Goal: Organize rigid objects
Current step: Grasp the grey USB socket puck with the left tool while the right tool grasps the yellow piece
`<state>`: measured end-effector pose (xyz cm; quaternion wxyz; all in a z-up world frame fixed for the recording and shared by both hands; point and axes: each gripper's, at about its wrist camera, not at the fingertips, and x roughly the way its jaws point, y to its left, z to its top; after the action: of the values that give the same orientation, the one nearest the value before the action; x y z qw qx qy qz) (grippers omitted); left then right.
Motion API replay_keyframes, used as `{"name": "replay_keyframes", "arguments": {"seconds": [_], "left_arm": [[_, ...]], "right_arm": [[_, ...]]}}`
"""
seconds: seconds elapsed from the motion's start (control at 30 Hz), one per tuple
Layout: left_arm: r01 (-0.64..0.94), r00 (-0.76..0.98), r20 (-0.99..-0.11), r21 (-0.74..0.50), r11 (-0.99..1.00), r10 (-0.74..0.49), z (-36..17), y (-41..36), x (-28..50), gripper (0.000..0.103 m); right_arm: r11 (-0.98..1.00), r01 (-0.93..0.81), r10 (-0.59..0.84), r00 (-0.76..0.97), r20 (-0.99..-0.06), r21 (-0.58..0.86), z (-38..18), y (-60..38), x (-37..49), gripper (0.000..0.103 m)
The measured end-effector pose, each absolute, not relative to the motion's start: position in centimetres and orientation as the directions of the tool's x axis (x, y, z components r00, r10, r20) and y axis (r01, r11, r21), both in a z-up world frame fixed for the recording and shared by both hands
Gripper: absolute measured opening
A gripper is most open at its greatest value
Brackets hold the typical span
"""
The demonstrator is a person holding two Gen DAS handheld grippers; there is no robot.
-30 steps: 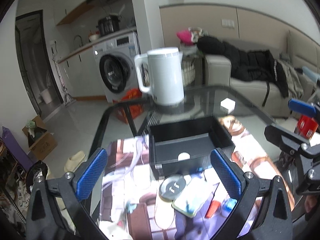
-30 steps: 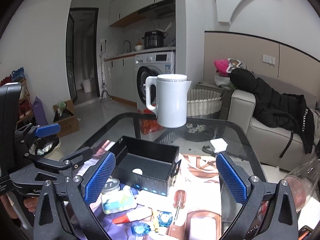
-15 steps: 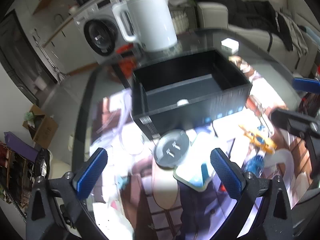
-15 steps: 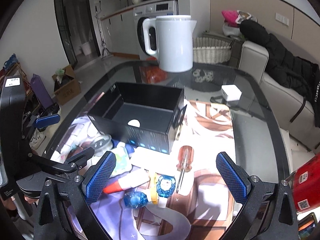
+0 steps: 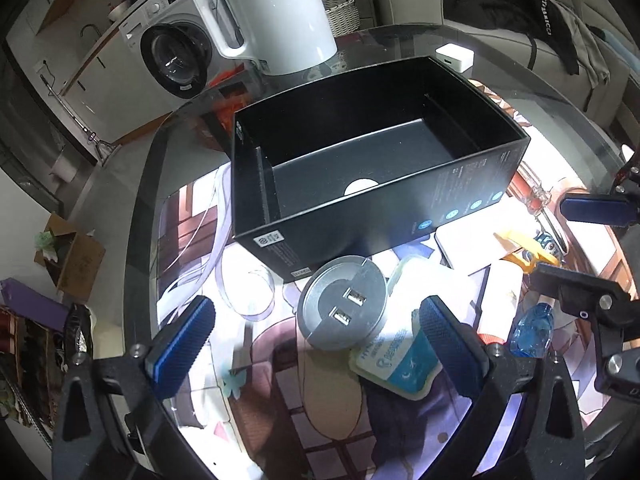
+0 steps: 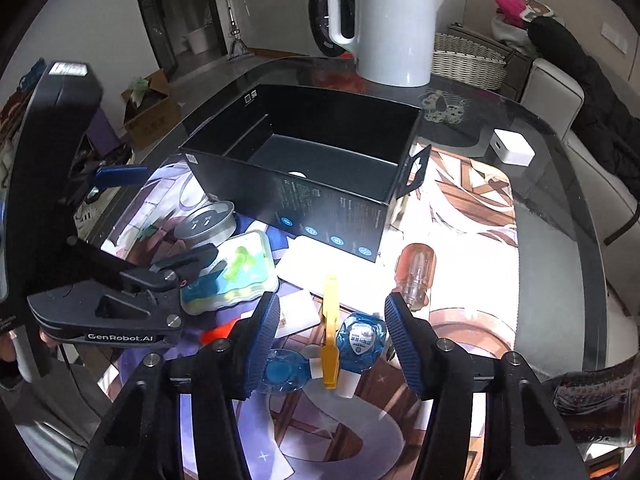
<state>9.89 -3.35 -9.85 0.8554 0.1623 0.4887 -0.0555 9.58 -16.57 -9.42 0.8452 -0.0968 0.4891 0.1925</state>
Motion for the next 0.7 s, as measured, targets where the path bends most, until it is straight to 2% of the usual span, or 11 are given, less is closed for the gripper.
{"name": "replay_keyframes", "arguments": {"seconds": [0.1, 0.2, 0.3, 0.47, 0.57, 0.7], "left_arm": [[0.251, 0.515, -0.853, 0.248, 0.936, 0.088, -10.5, -3.4, 10.6, 0.102], [0.259, 0.505, -0.861, 0.217, 0.941, 0.06, -10.8, -3.1, 11.0, 0.102], [0.261, 0.475, -0.88, 0.166, 0.951, 0.023, -10.9, -2.6, 11.4, 0.1], [0.316, 0.4, -0.906, -0.003, 0.949, -0.136, -10.6, -2.2, 11.4, 0.054], [0.335, 0.389, -0.908, -0.017, 0.942, -0.154, -10.4, -2.6, 11.1, 0.04], [0.341, 0.391, -0.91, 0.009, 0.94, -0.133, -10.3, -2.8, 10.6, 0.04]], "right_arm": [[0.906, -0.423, 0.229, 0.434, -0.871, 0.027, -9.8, -16.7, 9.8, 0.055], [0.907, -0.42, 0.229, 0.425, -0.876, 0.034, -10.0, -16.9, 9.8, 0.054], [0.904, -0.426, 0.227, 0.417, -0.88, 0.031, -10.2, -17.0, 9.9, 0.046], [0.9, -0.434, 0.236, 0.395, -0.888, 0.046, -10.5, -16.8, 9.8, 0.036], [0.892, -0.448, 0.248, 0.37, -0.895, 0.061, -10.9, -16.5, 9.8, 0.024], [0.889, -0.455, 0.244, 0.359, -0.901, 0.059, -11.1, -16.2, 9.7, 0.012]]}}
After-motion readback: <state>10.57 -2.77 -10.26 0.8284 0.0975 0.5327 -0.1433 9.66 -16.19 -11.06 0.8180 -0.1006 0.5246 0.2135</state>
